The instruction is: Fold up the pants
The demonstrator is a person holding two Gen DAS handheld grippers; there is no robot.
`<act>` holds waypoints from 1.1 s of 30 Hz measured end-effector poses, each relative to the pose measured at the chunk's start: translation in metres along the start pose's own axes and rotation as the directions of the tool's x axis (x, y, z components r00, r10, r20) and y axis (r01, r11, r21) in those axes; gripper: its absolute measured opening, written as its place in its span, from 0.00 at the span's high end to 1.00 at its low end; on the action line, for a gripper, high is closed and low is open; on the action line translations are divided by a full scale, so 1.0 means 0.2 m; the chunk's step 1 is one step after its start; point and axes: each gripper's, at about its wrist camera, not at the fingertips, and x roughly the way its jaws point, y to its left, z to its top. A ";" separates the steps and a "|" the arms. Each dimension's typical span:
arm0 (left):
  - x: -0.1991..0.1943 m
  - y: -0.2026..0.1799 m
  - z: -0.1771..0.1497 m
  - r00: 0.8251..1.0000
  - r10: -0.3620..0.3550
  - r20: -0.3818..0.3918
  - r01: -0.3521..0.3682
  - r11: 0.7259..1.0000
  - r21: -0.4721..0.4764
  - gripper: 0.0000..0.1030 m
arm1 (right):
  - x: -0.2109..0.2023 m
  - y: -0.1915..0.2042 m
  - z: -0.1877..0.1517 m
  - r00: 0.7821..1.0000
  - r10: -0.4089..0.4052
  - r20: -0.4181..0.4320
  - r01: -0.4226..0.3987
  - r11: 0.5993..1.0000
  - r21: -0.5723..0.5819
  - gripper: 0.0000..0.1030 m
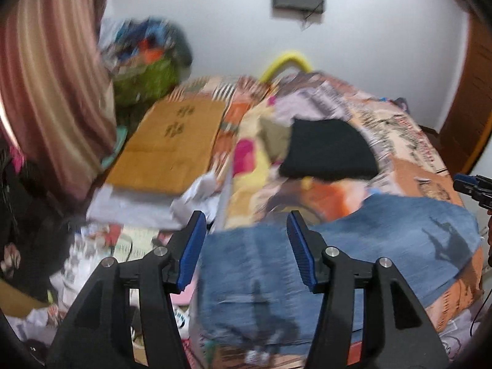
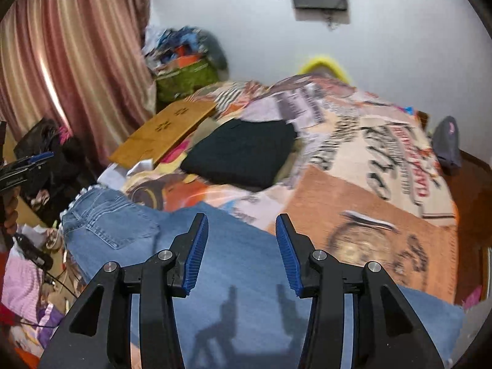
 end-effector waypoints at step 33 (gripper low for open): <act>0.49 0.17 -0.37 0.981 -0.048 -0.189 0.026 0.993 -0.115 0.97 | 0.84 0.32 0.04 0.943 0.014 -0.332 -0.077 0.981 -0.177 0.88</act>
